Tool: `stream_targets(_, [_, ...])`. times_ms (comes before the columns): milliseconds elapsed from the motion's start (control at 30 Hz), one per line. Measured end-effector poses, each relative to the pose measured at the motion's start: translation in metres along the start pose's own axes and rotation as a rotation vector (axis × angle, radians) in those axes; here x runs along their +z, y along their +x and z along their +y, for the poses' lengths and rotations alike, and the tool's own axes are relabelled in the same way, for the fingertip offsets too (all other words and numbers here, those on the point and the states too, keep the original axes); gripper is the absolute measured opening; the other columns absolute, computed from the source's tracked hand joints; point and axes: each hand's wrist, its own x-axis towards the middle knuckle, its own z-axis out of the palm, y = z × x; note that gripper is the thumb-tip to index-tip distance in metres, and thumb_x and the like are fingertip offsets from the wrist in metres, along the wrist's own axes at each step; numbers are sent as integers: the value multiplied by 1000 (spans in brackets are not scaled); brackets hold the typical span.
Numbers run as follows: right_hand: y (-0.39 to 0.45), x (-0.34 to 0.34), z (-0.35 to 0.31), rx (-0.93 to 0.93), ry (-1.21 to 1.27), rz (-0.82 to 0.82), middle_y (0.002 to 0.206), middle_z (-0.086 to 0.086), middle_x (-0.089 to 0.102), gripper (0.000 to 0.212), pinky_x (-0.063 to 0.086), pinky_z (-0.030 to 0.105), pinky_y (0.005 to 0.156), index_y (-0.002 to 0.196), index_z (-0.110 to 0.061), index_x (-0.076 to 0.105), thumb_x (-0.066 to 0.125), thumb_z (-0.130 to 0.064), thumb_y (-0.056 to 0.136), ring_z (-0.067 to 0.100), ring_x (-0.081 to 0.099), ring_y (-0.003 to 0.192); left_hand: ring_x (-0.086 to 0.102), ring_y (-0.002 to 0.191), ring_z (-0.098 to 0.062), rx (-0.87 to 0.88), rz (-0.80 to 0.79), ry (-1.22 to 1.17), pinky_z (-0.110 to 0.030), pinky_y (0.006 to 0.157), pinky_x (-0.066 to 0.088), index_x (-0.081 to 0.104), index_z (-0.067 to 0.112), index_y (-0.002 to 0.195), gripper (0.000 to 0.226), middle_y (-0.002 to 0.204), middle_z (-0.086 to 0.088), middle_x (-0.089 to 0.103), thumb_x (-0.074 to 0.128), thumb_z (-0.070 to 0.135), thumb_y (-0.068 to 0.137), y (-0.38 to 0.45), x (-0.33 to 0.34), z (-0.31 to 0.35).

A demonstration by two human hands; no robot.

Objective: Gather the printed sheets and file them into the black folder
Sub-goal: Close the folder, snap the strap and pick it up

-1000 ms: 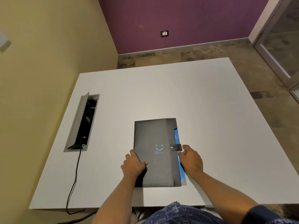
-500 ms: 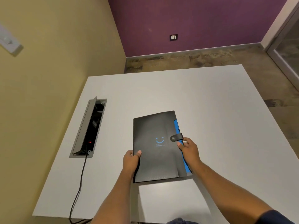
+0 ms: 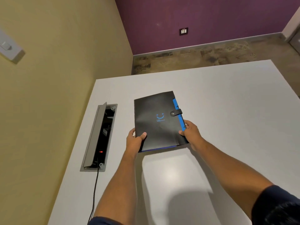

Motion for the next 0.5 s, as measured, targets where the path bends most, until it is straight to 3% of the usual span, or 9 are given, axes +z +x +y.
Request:
stream_targets(67, [18,15,-6,4,5,50,120,13,70,50,56,33,86,136,-10,58,61,10,89,25,68,98,70,94,-21,-15,-35,-16,-28,76,59,43,22,145,72,117,-3,65,80,16,84,11,-8,1])
stream_targets(167, [42,34,-13,-20,19,98,120,12,70,44,57,36,89,134,-8,59,64,4,92,27,68,102,77,78,-24,-34,-35,-75,-27,62,61,43,24,144,72,112,-4,67,78,4,84,28,-15,0])
stream_targets(300, [69,56,-26,-39,-28,142,121,12,71,40,58,46,99,133,-5,61,70,-10,95,31,69,109,75,84,-23,-19,47,-90,-31,73,64,48,25,145,79,112,-4,68,74,-12,80,51,-19,2])
stream_targets(400, [86,65,-38,-24,-100,118,113,15,70,34,60,43,90,126,-2,63,67,-2,93,31,68,100,74,96,-27,-16,57,-106,-38,89,61,46,16,148,76,122,-8,67,73,-11,82,69,-19,8])
stream_targets(433, [91,66,-41,-19,-136,108,108,15,69,32,59,40,83,122,-1,64,64,2,90,30,66,93,73,95,-24,-20,61,-108,-35,88,61,46,14,148,72,116,-5,69,71,-9,85,75,-18,10])
stream_targets(500, [98,69,-46,-45,-222,75,99,13,65,31,53,36,73,117,-1,63,57,7,88,28,60,86,69,83,-14,-19,75,-87,-24,72,60,49,12,145,57,99,2,68,67,-2,92,87,-16,12])
